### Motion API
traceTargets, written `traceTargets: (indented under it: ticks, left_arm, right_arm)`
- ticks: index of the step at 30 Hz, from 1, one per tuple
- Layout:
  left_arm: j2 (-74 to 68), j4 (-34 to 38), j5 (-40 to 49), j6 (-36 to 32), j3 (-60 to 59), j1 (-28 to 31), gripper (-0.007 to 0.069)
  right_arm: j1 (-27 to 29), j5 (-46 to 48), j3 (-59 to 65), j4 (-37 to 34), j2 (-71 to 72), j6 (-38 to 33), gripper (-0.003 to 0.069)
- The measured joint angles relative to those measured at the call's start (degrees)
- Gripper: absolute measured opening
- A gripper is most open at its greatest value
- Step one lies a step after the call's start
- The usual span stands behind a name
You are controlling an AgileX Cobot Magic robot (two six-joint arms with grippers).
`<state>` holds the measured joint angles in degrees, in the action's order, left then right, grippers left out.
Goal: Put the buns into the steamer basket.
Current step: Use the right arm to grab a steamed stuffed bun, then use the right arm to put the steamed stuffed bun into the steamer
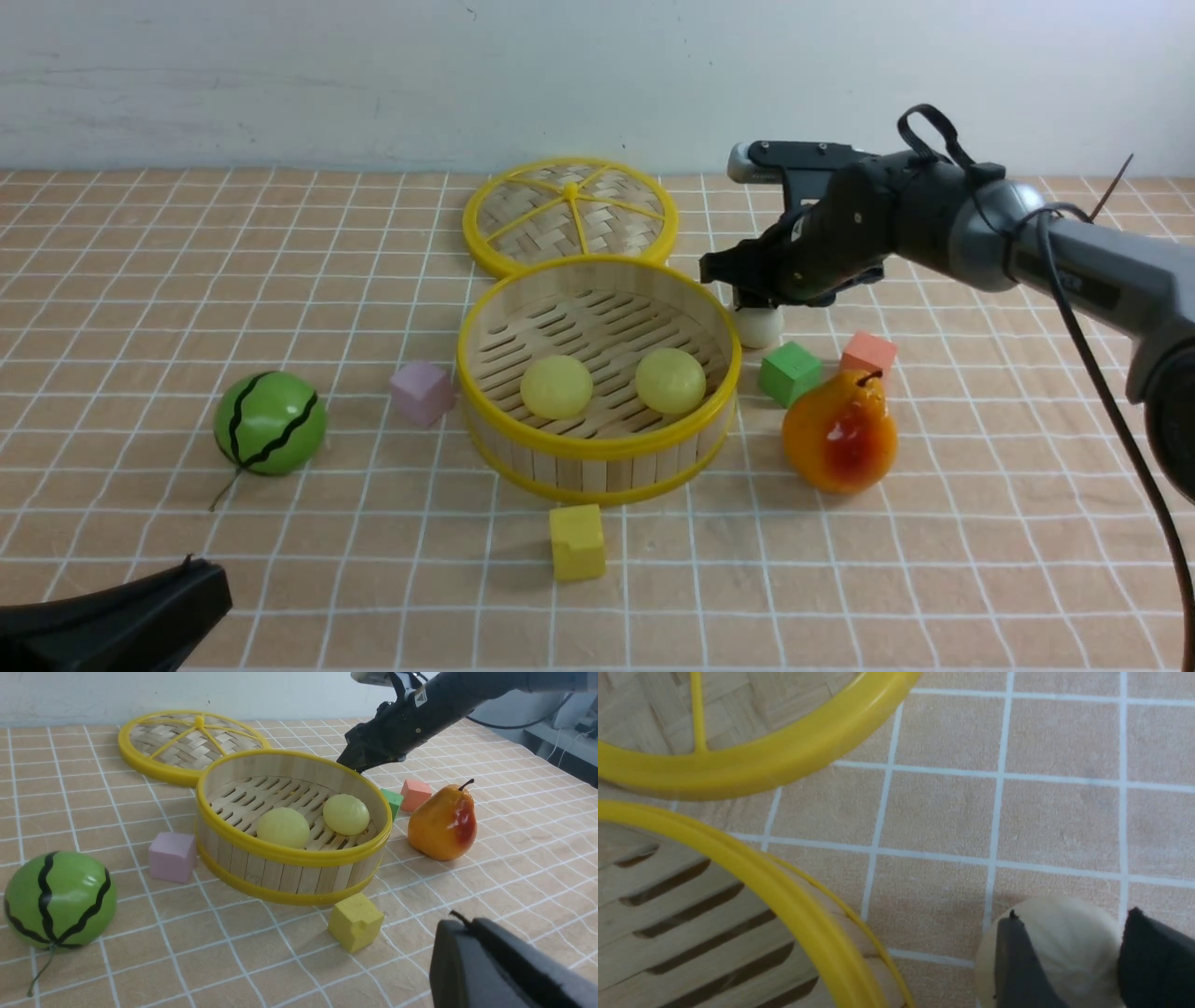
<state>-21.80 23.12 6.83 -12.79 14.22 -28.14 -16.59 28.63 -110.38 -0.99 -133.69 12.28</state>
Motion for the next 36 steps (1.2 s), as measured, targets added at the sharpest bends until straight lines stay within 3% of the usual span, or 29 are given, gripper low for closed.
traceTargets:
  ticks: [7, 10, 14, 23, 31, 36]
  left_arm:
    - [0.0, 0.0, -0.1, 0.0, 0.0, 0.0, 0.0004]
    - [0.0, 0.0, -0.1, 0.0, 0.0, 0.0, 0.0004]
    - [0.0, 0.0, -0.1, 0.0, 0.0, 0.0, 0.0004]
    - [0.0, 0.0, -0.2, 0.0, 0.0, 0.0, 0.0007]
    - [0.0, 0.0, -0.2, 0.0, 0.0, 0.0, 0.0007]
    - [0.0, 0.0, -0.2, 0.0, 0.0, 0.0, 0.0011]
  right_arm:
    - [0.0, -0.7, 0.0, 0.0, -0.5, 0.0, 0.0251]
    - [0.0, -0.8, 0.0, 0.2, -0.6, 0.0, 0.0122]
    - [0.0, -0.7, 0.0, 2.2, -0.1, 0.0, 0.0012]
    - [-0.9, 2.2, 0.0, 7.3, 9.8, -1.2, 0.0006]
    - [-9.2, 2.8, -0.2, 0.0, 10.6, -9.7, 0.0008]
    - [-11.6, 0.4, -0.1, -1.1, 5.3, -10.3, 0.0034]
